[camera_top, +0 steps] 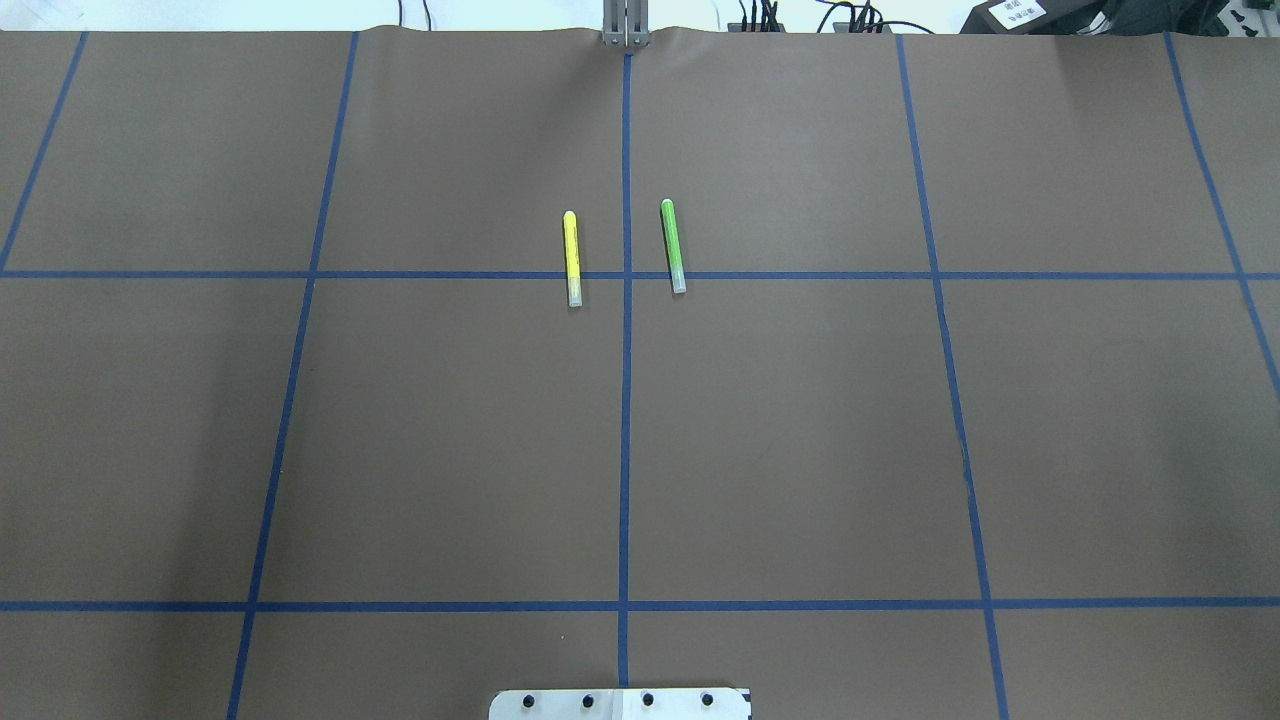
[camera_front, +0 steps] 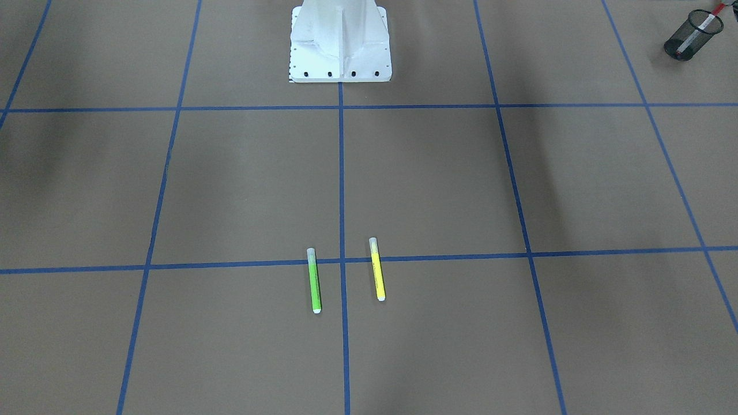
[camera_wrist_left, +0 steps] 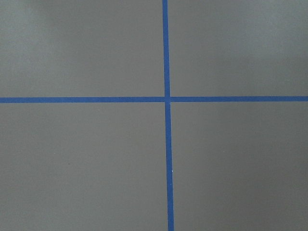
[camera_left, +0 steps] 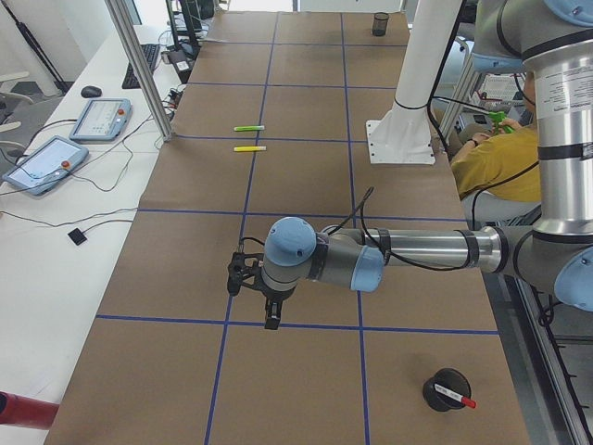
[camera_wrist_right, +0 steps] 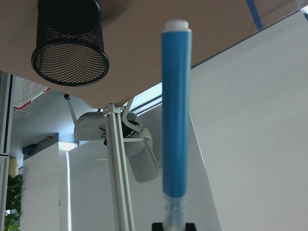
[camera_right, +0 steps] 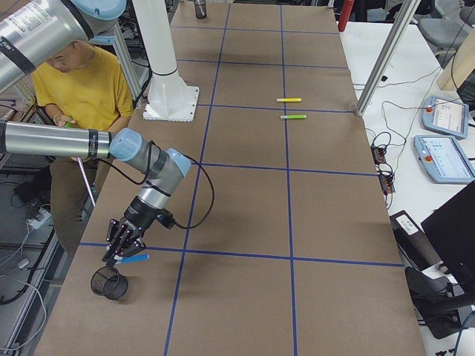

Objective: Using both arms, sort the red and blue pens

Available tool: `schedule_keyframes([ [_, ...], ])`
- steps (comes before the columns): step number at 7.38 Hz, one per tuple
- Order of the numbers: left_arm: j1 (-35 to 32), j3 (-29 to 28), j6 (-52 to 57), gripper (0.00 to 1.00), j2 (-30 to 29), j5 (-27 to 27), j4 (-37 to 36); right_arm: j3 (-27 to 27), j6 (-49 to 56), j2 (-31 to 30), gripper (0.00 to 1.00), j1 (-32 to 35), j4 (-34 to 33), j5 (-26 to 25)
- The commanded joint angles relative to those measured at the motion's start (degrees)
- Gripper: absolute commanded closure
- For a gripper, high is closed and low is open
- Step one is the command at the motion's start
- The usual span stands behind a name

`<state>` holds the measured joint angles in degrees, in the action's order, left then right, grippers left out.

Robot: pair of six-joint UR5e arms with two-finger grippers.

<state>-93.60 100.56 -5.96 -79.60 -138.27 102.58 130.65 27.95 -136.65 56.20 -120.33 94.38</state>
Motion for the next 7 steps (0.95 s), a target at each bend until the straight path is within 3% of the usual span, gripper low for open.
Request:
schedule_keyframes([
  [1,0.00,0.07,-0.02,0.00,-0.03,0.02,0.60,-0.92,0.09,-0.02,1.00,-0.13,-1.67,5.00],
  [4,0.00,0.07,0.07,0.00,0.05,0.02,1.13,-6.18,0.08,0.15,1.00,-0.13,-0.18,8.53],
  [7,0.00,0.07,0.07,0.00,0.05,0.02,2.09,-15.92,0.08,0.06,1.00,-0.13,10.77,12.21],
])
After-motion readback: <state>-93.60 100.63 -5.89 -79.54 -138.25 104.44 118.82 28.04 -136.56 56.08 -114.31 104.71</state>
